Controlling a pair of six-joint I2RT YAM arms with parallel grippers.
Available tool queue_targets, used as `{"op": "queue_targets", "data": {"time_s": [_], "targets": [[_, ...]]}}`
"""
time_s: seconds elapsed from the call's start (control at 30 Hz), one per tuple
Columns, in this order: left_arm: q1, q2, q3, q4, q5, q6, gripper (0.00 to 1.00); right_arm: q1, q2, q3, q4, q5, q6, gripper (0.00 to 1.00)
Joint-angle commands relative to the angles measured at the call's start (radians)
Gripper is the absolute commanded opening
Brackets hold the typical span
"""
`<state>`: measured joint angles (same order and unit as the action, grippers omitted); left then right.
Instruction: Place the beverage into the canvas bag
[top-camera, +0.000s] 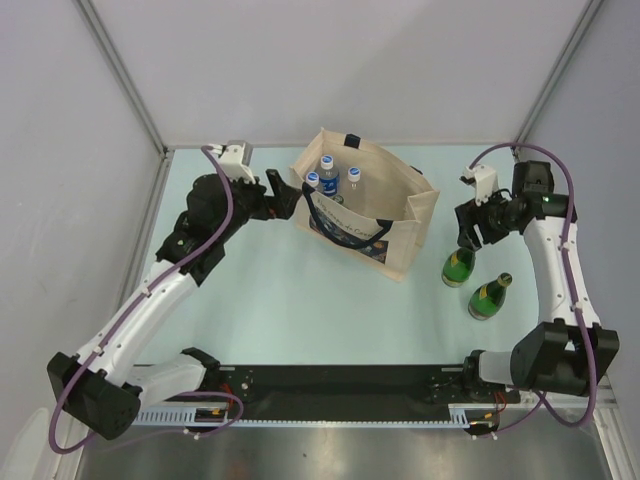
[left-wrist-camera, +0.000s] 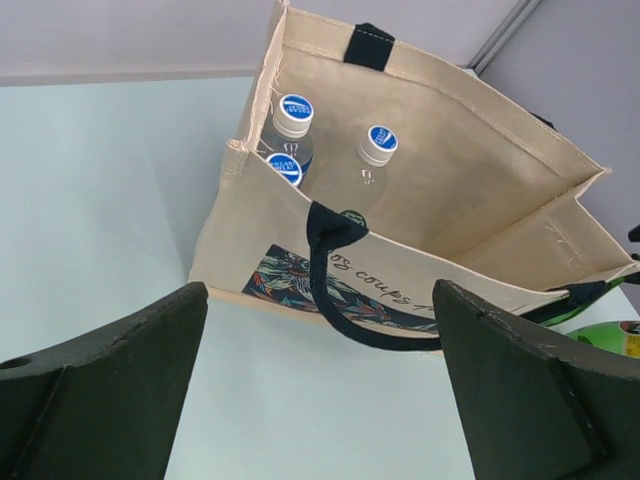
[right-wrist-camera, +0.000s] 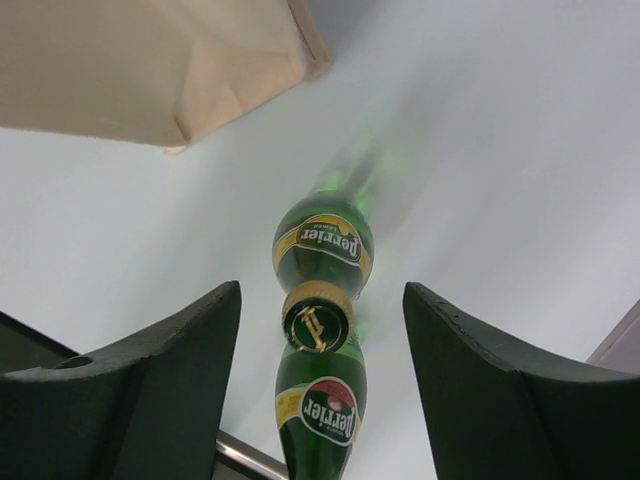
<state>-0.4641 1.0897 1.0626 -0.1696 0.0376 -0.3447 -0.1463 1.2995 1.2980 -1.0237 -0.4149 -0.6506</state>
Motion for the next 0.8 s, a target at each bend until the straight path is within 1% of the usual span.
{"op": "queue_targets", "data": {"time_s": [0.0, 0.2, 0.37, 0.5, 0.6, 0.63, 0.7, 0.73, 0.77], "targets": [[0.015, -0.04, -0.013, 0.021, 0.015, -0.025, 1.0, 0.011, 0.03, -0.017, 0.059, 0.06, 0.029, 0.7], [0.022, -0.062, -0.041, 0.024, 0.007, -0.031, 1.0, 0.013, 0.021, -0.055, 0.063, 0.068, 0.025, 0.67], [0.027, -0.06, -0.05, 0.027, 0.015, -0.034, 1.0, 0.014, 0.026, -0.068, 0.065, 0.065, 0.02, 0.6], [0.031, -0.059, -0.046, 0.025, 0.015, -0.028, 1.0, 0.016, 0.032, -0.065, 0.063, 0.062, 0.02, 0.57], [0.036, -0.057, -0.049, 0.025, 0.019, -0.028, 1.0, 0.017, 0.035, -0.065, 0.06, 0.067, 0.016, 0.52], [0.038, -0.059, -0.049, 0.024, 0.019, -0.028, 1.0, 0.016, 0.037, -0.065, 0.059, 0.067, 0.014, 0.46], [0.038, -0.056, -0.05, 0.025, 0.018, -0.03, 1.0, 0.017, 0.035, -0.059, 0.048, 0.059, 0.006, 0.4], [0.039, -0.056, -0.052, 0.027, 0.019, -0.03, 1.0, 0.017, 0.032, -0.055, 0.044, 0.056, 0.002, 0.3], [0.039, -0.057, -0.053, 0.028, 0.019, -0.031, 1.0, 0.017, 0.034, -0.051, 0.033, 0.048, -0.007, 0.24]]}}
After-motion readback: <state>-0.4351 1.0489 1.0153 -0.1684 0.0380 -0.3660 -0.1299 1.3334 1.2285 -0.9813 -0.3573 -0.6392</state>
